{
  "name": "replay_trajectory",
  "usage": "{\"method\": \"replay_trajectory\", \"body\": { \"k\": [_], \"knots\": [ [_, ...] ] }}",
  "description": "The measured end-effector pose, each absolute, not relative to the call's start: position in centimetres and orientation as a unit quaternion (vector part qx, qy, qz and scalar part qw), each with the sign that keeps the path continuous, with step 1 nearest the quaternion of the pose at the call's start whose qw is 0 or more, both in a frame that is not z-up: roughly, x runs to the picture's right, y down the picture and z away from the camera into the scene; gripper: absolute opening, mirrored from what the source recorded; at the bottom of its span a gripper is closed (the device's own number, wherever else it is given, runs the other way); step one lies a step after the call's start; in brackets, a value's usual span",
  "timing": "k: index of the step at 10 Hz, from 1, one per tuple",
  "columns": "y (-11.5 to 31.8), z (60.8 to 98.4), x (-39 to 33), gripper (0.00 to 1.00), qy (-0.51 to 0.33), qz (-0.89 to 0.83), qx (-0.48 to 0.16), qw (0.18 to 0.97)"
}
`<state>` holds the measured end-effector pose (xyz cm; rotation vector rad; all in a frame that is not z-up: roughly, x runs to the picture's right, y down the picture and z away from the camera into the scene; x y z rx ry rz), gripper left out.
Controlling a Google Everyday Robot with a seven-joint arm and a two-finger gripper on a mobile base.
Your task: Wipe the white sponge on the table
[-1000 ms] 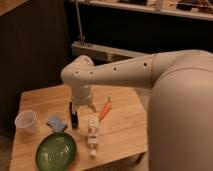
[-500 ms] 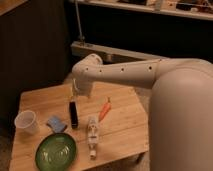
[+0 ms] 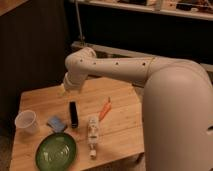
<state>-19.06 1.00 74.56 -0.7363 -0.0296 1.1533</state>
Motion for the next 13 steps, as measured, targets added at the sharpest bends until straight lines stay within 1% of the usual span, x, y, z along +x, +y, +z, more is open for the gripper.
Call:
{"method": "replay_trajectory", "body": {
  "k": [3, 5, 6, 8, 11, 13],
  "knots": [
    [0.9, 74.3, -19.6, 0.65, 0.075, 0.507, -0.38, 0.77],
    [0.8, 74.1, -19.3, 0.65, 0.106, 0.499, -0.389, 0.767],
    [1.0, 73.9, -19.5, 0.65, 0.106, 0.495, -0.391, 0.769],
    [1.1, 74.0, -19.9, 0.65, 0.078, 0.491, -0.374, 0.783],
    [3.5, 73.6, -23.0, 0.65, 0.031, 0.468, -0.37, 0.802],
    [4.5, 74.0, -24.5, 0.65, 0.03, 0.454, -0.374, 0.808]
  ]
}}
